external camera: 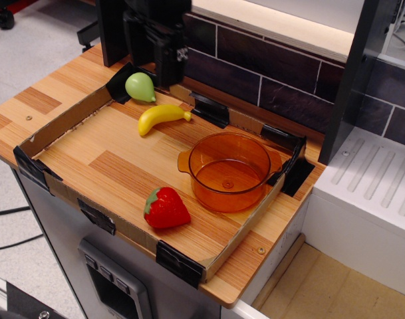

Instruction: Put banana in pot

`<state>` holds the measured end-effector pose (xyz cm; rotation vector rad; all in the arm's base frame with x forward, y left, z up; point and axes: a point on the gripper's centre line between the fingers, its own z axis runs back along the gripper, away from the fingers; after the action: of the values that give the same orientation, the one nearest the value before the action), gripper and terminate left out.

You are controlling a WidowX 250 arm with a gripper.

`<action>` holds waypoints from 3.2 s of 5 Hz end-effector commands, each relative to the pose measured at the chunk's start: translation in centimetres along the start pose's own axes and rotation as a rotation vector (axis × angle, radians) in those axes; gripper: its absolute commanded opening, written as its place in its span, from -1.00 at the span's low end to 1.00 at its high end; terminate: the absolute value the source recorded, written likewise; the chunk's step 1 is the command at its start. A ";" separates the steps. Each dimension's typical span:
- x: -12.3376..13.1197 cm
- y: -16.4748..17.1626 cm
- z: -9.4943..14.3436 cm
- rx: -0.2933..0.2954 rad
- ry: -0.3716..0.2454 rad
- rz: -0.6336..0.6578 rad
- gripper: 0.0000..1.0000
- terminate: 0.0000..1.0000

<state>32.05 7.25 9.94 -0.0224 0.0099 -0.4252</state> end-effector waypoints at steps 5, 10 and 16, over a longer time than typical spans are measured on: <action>2.3 3.0 -5.7 0.152 -0.006 0.083 1.00 -1.00; 1.5 2.5 -8.4 0.182 0.008 0.069 -1.00 -1.00; 2.1 -1.8 0.6 0.093 0.116 0.127 -1.00 -1.00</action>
<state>32.47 4.37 8.93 0.0771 0.1490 -0.2994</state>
